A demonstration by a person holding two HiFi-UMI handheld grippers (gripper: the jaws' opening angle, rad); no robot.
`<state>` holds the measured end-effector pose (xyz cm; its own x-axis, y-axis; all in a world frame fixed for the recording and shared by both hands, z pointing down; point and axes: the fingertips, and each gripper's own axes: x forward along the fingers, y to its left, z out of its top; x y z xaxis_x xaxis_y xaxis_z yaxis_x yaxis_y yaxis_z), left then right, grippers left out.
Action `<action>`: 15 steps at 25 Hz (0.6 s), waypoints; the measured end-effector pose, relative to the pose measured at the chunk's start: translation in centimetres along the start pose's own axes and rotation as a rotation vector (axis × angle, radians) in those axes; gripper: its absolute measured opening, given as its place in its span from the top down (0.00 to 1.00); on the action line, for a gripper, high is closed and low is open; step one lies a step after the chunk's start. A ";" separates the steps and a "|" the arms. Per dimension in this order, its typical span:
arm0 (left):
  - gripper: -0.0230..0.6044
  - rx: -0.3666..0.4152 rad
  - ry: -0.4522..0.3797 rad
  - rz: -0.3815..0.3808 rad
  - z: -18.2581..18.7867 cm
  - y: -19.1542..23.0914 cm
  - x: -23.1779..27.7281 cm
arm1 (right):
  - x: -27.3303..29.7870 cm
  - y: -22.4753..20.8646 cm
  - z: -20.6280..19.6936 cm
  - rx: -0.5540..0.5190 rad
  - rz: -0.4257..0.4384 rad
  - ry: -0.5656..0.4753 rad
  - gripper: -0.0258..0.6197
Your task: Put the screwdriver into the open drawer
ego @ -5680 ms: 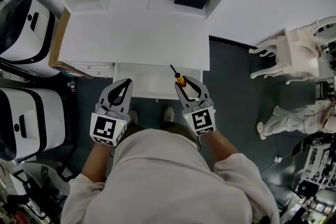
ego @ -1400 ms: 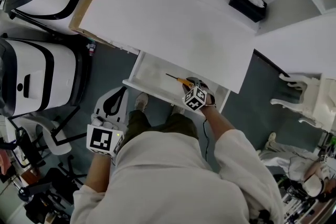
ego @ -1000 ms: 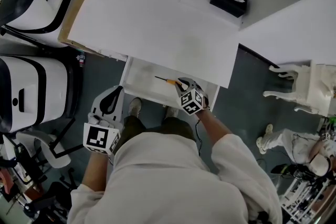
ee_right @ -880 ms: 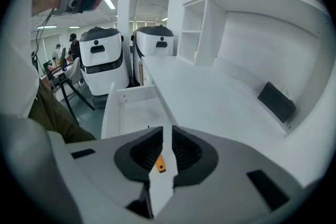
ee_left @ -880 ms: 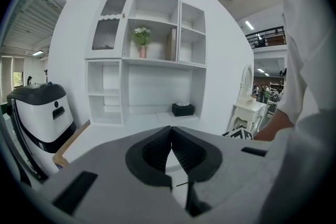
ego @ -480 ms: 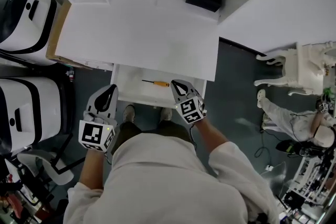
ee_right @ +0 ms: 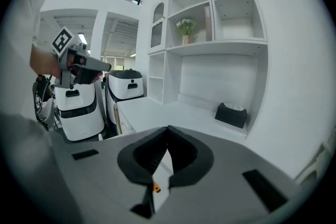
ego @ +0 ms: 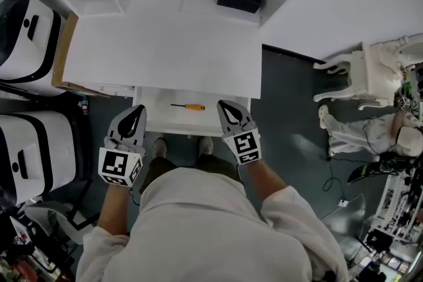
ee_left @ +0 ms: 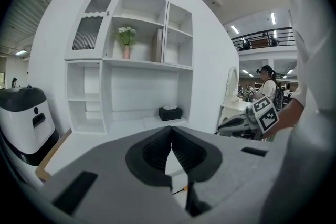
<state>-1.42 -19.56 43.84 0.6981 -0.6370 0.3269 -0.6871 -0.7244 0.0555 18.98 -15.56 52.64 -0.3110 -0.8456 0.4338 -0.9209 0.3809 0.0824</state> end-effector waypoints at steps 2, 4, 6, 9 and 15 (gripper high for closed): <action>0.96 0.007 -0.002 -0.010 0.1 -0.2 0.4 | -1.1 -0.4 1.1 0.019 -0.023 -0.034 0.95; 0.96 0.013 -0.003 -0.021 0.2 -0.4 0.8 | -2.3 -0.9 2.1 0.039 -0.046 -0.065 0.95; 0.96 0.019 -0.003 -0.031 0.1 -0.7 1.1 | -3.4 -1.3 2.9 0.053 -0.069 -0.089 0.95; 0.96 0.028 -0.002 -0.046 0.2 -1.1 1.6 | -4.8 -1.9 3.8 0.069 -0.098 -0.121 0.95; 0.96 0.040 0.001 -0.066 0.3 -1.8 2.1 | -6.5 -2.5 4.5 0.093 -0.131 -0.155 0.95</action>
<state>1.33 -19.63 44.18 0.7414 -0.5873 0.3247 -0.6310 -0.7748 0.0393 22.26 -12.69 45.55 -0.2133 -0.9357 0.2809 -0.9712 0.2342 0.0428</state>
